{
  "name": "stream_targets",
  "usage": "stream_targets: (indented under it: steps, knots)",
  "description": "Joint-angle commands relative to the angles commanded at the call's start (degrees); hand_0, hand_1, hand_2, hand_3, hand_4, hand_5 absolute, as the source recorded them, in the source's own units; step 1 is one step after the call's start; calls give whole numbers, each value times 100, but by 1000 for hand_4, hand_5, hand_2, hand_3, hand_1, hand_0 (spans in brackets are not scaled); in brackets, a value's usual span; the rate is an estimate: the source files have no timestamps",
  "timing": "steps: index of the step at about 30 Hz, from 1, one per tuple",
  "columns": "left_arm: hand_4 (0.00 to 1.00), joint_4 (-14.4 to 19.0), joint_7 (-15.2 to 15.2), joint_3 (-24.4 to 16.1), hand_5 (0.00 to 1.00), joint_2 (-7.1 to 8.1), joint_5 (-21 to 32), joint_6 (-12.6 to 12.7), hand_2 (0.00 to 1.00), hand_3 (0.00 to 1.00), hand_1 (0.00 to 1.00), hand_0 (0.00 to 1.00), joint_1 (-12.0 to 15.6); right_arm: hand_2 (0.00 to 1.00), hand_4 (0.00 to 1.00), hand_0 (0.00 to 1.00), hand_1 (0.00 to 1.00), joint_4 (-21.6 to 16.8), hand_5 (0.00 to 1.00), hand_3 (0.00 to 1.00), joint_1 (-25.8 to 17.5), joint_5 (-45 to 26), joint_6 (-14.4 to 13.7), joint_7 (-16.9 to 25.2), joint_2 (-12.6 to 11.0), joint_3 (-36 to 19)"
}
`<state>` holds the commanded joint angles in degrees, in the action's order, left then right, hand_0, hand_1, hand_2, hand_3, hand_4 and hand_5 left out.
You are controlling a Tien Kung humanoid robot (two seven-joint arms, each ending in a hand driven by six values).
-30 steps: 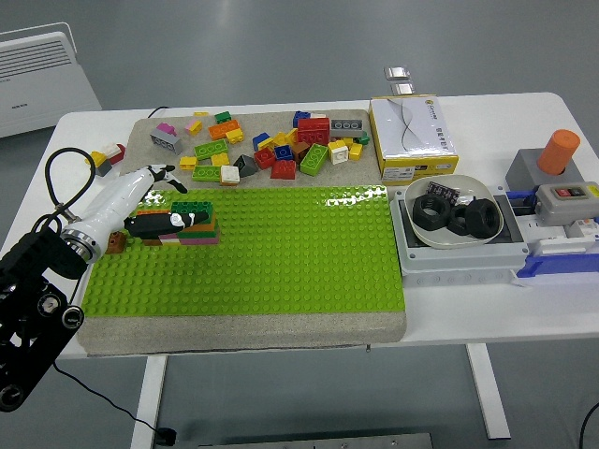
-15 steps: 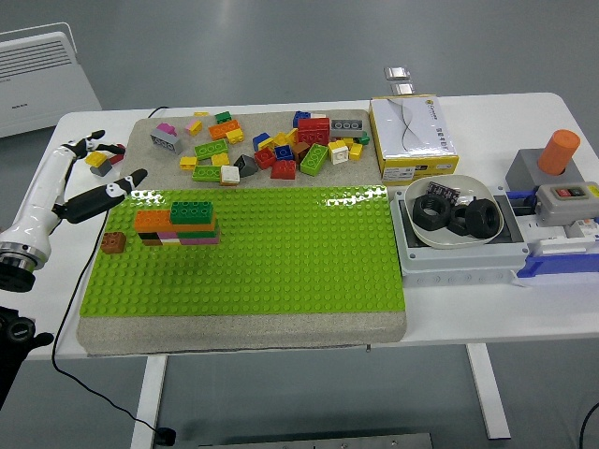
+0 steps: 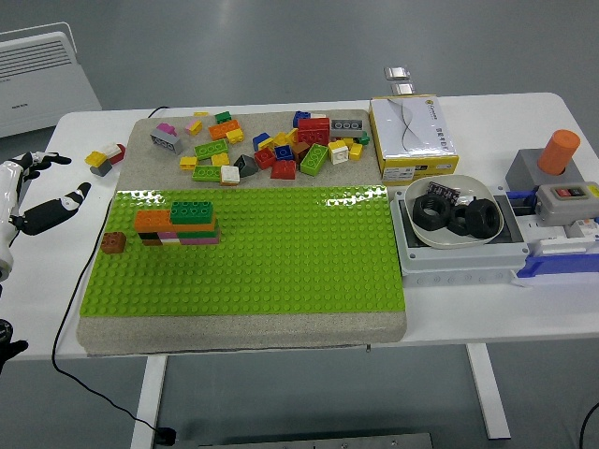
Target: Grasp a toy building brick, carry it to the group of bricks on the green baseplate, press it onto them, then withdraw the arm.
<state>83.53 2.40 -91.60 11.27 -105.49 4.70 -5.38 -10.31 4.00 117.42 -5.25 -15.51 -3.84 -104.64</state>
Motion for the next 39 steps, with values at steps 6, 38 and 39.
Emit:
stream_targets:
  steps: [6, 38, 39]
  knots:
    - [768, -64, -16, 121, 152, -14, -20, 1, 791, 627, 787, 818, -57, 671, 911, 683, 659, 0, 998, 745, 19, 18, -2, 22, -21, -66]
    - [821, -276, 286, 450, 22, 332, -371, -502, 851, 680, 839, 850, -69, 669, 877, 676, 655, 0, 998, 748, 15, 131, 14, 30, -38, -217]
    - [821, -298, 351, 520, 22, 395, -407, -554, 851, 680, 839, 850, -84, 669, 877, 676, 655, 0, 998, 748, 13, 126, 14, 29, -41, -212]
